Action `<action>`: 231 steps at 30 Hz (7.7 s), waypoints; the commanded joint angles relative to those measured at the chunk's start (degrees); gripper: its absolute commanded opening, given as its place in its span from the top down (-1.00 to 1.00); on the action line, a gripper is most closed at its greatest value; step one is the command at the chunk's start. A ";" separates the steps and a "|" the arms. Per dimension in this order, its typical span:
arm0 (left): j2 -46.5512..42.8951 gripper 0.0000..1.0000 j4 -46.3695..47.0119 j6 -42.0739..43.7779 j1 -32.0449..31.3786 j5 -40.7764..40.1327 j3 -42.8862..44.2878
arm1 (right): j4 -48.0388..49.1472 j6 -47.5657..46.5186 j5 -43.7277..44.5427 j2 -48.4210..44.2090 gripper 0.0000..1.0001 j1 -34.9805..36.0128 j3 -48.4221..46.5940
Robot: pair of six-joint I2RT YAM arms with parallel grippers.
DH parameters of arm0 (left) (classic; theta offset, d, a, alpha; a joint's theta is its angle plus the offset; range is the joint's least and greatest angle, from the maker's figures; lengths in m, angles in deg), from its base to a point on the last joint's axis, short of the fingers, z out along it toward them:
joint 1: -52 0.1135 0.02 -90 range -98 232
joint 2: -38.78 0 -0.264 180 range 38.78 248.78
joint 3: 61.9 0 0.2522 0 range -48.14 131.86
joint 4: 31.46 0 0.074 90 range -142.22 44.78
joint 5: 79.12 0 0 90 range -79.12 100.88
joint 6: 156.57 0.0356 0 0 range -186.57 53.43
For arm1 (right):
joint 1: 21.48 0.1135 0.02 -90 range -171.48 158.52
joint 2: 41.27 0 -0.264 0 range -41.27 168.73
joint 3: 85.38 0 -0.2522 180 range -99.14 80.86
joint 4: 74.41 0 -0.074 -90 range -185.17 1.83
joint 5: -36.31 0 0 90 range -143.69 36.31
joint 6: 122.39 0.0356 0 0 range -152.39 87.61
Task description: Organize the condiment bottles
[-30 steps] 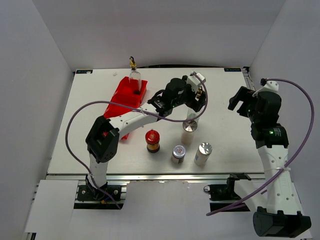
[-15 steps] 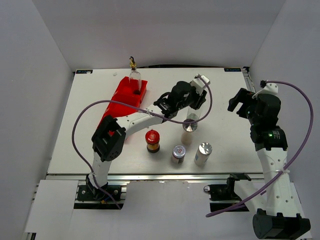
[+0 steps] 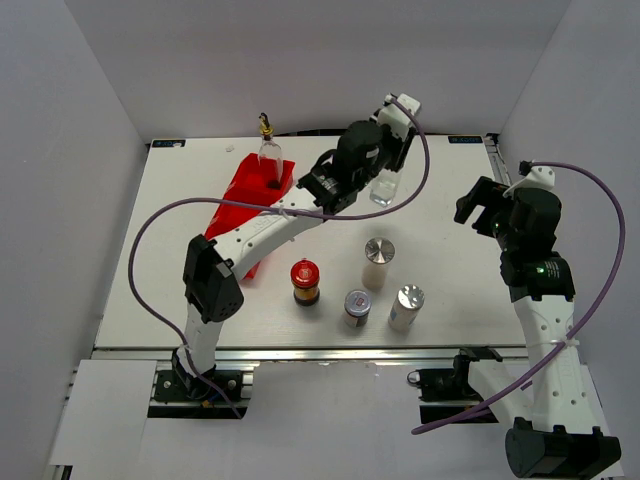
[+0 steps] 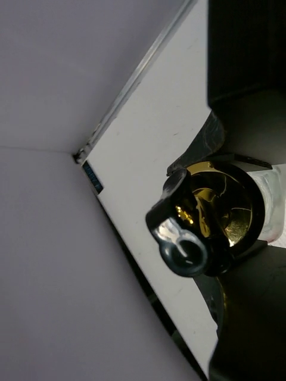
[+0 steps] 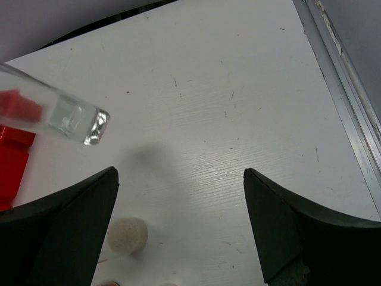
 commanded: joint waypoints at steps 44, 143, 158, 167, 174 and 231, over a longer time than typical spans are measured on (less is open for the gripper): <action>-20.75 1.00 24.22 -13.37 45.91 -3.71 -27.50 | 4.86 2.62 10.52 1.10 -0.79 -0.38 2.14; -41.28 -0.96 -4.51 -24.87 42.13 -17.38 -29.82 | 4.60 -9.33 -14.75 5.66 -0.79 11.81 0.03; -52.64 -0.96 -15.77 -40.09 42.13 -31.12 -59.38 | -1.12 -12.93 5.86 26.58 -0.79 34.95 -6.65; -52.64 -0.96 -13.31 -40.71 42.13 -35.52 -60.27 | -3.57 -11.97 3.84 28.52 -0.79 36.71 -5.07; -53.26 -0.96 -11.29 -39.56 42.13 -35.52 -61.32 | -4.73 -11.97 2.17 27.56 -0.79 37.42 -4.80; -55.54 -0.96 -8.92 -36.14 42.13 -35.96 -65.80 | -2.44 -15.83 6.74 46.96 0.56 49.00 -38.61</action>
